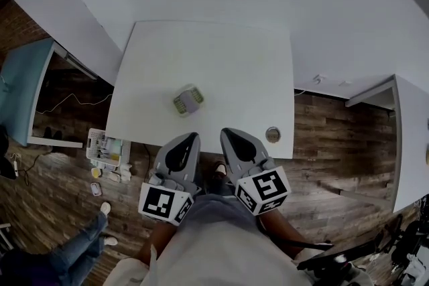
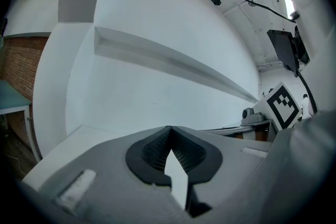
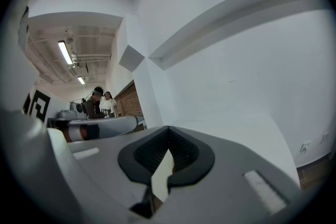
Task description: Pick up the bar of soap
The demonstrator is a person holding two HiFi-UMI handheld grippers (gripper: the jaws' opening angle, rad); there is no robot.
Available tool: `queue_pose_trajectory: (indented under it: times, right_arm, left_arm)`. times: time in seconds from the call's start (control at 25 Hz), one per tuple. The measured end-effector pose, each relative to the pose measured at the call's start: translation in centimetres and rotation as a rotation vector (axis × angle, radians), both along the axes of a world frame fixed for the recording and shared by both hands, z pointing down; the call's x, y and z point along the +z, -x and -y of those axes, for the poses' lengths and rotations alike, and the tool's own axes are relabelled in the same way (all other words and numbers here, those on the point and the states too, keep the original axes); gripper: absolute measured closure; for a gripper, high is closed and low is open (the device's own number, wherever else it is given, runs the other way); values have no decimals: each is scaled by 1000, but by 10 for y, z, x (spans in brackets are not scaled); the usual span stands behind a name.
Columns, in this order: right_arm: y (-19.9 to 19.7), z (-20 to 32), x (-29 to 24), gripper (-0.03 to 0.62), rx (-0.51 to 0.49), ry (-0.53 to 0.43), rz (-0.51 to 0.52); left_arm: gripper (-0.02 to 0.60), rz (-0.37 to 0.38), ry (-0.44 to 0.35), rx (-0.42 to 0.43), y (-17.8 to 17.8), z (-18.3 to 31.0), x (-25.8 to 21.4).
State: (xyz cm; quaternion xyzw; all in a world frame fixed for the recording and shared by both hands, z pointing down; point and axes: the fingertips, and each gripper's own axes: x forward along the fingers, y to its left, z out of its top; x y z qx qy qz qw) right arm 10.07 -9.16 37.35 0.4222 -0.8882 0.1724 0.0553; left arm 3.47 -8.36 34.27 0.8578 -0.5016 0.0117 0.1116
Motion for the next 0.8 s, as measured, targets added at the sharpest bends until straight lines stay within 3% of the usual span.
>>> queue_pose_trajectory:
  times: [0.48,0.8]
  right_arm:
    - [24,41,30,589,10,34,-59]
    - [58,75,72,589,-34,102,-117]
  left_arm:
    - [580,15,43,8,32,45,45]
    - [580,62,157,43,59,77,108]
